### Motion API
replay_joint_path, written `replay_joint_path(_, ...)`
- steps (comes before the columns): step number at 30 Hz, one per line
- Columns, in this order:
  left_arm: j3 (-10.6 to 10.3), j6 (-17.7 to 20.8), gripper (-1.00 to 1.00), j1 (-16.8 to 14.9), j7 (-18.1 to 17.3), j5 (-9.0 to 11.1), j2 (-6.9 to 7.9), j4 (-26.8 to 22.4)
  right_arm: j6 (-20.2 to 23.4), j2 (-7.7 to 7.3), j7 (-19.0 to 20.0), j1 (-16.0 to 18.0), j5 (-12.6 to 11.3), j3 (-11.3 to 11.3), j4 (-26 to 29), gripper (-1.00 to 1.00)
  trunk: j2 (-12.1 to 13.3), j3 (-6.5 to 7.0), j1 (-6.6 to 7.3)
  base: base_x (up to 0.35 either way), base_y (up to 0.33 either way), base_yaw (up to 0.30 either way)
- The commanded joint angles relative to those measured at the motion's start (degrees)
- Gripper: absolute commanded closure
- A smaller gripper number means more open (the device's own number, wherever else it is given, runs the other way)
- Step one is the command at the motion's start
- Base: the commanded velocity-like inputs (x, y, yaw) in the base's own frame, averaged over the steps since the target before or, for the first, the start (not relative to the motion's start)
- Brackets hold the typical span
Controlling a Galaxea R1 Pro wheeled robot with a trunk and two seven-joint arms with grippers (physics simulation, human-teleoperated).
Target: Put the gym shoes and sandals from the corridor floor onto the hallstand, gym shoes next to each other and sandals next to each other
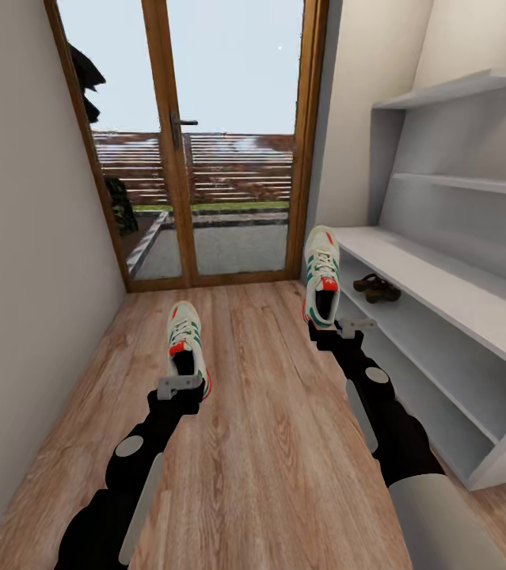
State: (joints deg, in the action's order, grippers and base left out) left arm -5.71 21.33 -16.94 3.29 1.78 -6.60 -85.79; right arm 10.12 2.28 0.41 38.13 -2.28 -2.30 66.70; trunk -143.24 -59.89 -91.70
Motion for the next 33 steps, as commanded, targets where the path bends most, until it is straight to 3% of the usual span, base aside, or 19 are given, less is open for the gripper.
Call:
replay_joint_path(1, -0.09, 0.3, 1.0, -0.03, 0.4, 0.15, 0.01, -0.08, 0.31, 0.01, 0.02, 0.02, -0.26, 0.01, 0.1, 1.0, -0.02, -0.06, -0.02, 0.347, 0.111, 0.0)
replay_joint_path(33, -0.12, 0.3, 1.0, -0.03, 0.4, 0.2, 0.01, -0.08, 0.33, 0.01, 0.03, 0.03, -0.27, 0.01, 0.09, 1.0, -0.02, 0.76, -0.02, 0.293, 0.226, -0.218)
